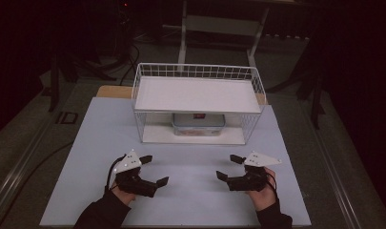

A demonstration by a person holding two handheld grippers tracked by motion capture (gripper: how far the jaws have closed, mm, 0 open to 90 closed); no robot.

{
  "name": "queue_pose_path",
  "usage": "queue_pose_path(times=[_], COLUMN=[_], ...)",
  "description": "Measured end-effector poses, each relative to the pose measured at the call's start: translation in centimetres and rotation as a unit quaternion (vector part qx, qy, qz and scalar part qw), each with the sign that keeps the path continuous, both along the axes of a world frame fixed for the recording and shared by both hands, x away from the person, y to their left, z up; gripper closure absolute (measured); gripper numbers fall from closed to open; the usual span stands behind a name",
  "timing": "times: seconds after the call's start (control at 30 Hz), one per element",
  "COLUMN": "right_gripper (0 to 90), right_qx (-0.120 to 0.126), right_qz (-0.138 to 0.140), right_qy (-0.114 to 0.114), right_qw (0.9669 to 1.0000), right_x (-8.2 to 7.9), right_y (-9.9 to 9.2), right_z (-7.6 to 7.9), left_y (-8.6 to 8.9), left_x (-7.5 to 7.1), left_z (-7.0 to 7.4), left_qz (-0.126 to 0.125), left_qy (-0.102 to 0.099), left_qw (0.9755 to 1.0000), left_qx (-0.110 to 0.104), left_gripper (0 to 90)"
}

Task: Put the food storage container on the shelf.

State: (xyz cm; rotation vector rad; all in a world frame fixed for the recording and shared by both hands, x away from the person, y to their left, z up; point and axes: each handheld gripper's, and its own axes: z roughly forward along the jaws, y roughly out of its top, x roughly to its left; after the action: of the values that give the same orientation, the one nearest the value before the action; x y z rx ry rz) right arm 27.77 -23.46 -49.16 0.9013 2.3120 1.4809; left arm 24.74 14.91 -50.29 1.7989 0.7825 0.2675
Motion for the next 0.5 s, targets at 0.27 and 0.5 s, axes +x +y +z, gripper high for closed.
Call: queue_pose_path(times=[0.27,0.5], right_gripper=[14.4,14.4], right_qx=[-0.002,-0.006], right_qz=[-0.013,-0.023], right_qy=[0.002,0.013], right_qw=[0.9999,0.9996], right_x=[-0.7,-0.7], right_y=[-1.7,-2.7], right_z=[-0.2,-0.8], left_y=[0.3,0.8], left_x=[-0.7,-1.0], left_z=[-0.1,-0.5], left_qz=[-0.005,-0.002], left_qy=[0.005,0.011], left_qw=[1.0,0.9999], left_qx=[0.003,0.006], left_gripper=[0.0,0.0])
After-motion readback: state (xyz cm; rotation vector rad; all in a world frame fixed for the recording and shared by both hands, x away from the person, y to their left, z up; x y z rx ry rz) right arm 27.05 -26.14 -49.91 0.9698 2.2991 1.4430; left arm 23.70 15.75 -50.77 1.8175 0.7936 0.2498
